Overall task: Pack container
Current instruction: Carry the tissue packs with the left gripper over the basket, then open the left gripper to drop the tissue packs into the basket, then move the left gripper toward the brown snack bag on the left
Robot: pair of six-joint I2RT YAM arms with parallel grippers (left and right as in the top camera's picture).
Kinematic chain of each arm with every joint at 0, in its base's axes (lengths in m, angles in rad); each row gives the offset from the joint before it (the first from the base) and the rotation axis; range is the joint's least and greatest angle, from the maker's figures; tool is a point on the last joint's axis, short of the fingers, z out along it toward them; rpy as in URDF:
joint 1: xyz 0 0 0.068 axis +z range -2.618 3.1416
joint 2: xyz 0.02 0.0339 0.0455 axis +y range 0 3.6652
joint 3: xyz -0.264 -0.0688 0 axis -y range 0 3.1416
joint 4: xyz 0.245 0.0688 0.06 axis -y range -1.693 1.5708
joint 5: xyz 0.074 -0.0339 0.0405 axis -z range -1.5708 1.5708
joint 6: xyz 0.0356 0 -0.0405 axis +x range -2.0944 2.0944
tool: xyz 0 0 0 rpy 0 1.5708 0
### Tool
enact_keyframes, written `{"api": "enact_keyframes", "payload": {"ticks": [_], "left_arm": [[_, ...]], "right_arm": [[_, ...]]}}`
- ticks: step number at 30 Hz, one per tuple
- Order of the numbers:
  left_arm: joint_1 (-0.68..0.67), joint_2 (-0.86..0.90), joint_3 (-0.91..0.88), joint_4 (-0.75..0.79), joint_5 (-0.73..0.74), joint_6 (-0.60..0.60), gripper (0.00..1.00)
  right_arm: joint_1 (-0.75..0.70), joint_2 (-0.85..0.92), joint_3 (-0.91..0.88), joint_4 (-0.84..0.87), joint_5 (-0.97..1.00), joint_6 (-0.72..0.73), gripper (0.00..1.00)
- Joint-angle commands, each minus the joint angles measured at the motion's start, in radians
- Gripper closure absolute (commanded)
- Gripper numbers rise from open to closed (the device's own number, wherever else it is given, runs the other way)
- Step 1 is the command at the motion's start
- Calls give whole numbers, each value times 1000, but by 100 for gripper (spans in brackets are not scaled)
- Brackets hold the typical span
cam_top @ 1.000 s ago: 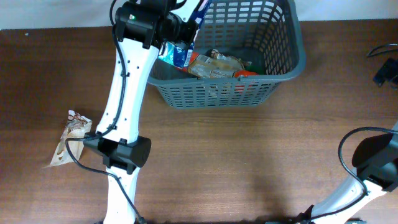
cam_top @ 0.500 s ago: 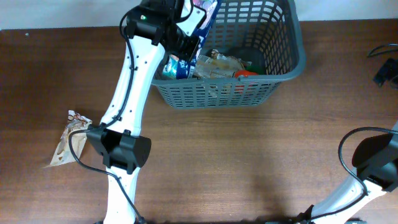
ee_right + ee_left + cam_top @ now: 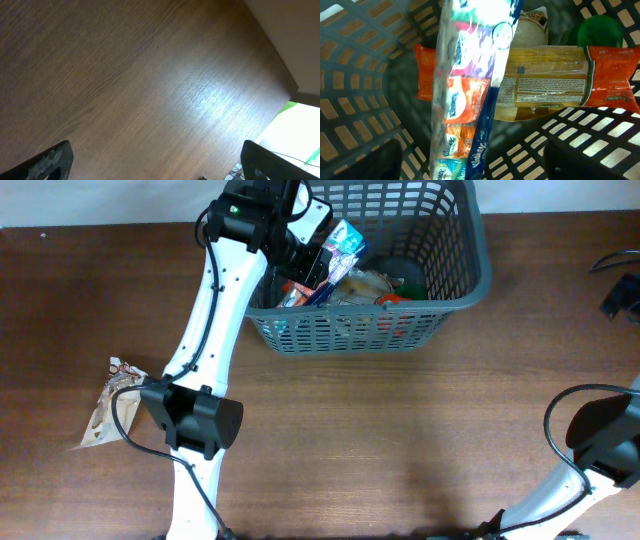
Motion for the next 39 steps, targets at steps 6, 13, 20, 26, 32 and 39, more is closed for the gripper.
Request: {"api": "enact_keyframes", "payload": {"ticks": [6, 13, 20, 26, 32, 39], "left_arm": [[3, -10, 60, 6, 15, 5, 18], [35, -121, 306, -35, 11, -6, 0], [109, -252, 349, -93, -109, -32, 0], [199, -298, 349, -199, -219, -268, 0], [303, -303, 349, -309, -246, -460, 0], [383, -306, 345, -308, -222, -565, 0]], "right_arm": [[-3, 0, -4, 1, 2, 13, 1], [-3, 0, -4, 1, 2, 13, 1], [-3, 0, -4, 1, 2, 13, 1], [-3, 0, -4, 1, 2, 13, 1], [-3, 0, -4, 1, 2, 13, 1], [-3, 0, -4, 1, 2, 13, 1]]}}
